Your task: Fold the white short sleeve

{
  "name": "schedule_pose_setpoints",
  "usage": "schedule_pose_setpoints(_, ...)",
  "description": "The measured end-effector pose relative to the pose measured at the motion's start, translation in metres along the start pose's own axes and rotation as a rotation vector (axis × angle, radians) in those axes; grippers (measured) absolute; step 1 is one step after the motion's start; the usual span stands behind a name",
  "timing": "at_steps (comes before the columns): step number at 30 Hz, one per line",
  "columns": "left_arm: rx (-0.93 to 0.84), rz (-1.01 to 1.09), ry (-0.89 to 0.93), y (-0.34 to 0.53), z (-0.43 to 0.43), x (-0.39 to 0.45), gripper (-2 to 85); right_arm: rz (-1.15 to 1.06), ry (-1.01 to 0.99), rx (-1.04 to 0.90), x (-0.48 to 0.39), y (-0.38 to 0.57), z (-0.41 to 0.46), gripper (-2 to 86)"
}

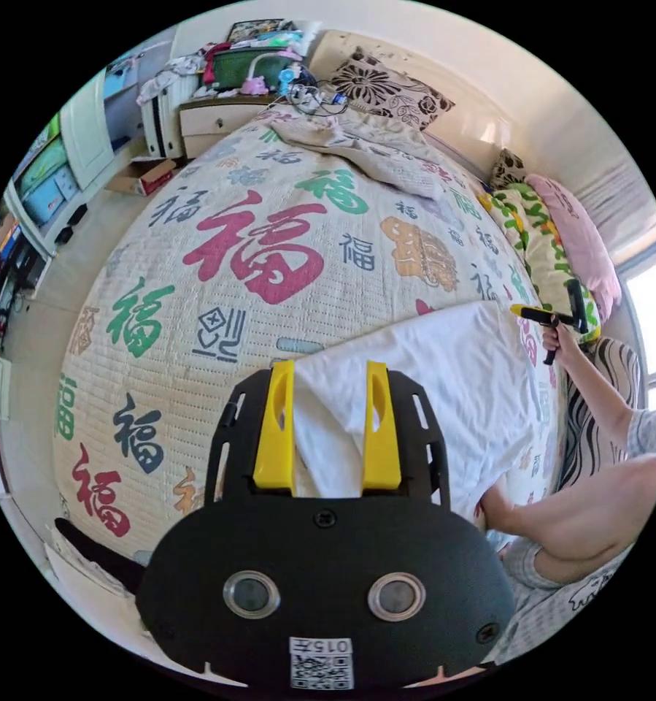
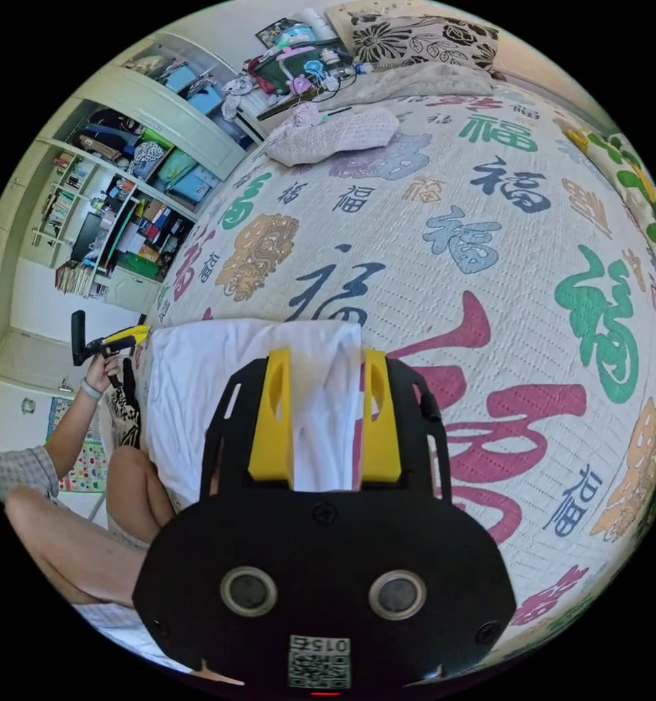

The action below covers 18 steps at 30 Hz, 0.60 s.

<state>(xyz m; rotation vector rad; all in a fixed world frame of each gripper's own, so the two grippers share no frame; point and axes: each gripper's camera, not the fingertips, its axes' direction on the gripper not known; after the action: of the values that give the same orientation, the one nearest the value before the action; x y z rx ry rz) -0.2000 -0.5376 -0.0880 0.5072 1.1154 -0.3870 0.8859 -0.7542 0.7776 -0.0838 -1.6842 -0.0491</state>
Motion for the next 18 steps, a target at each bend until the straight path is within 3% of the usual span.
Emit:
schedule_pose_setpoints(4,-0.109,-0.034,0.021,-0.002,0.027,-0.021,8.1,-0.023,0.098,-0.056,-0.016,-0.019,0.007,4.5)
schedule_pose_setpoints(8,-0.163,0.023,0.101,0.001,0.026,-0.03,1.6,-0.081,0.063,-0.102,-0.034,-0.028,0.008,0.6)
schedule_pose_setpoints(13,-0.087,0.003,0.247,-0.013,-0.005,-0.06,-0.1,-0.026,-0.009,-0.043,-0.034,-0.058,-0.023,-0.1)
schedule_pose_setpoints(18,-0.014,0.045,0.229,-0.05,-0.02,-0.076,-0.2,-0.072,0.059,-0.021,-0.055,-0.104,-0.035,0.3)
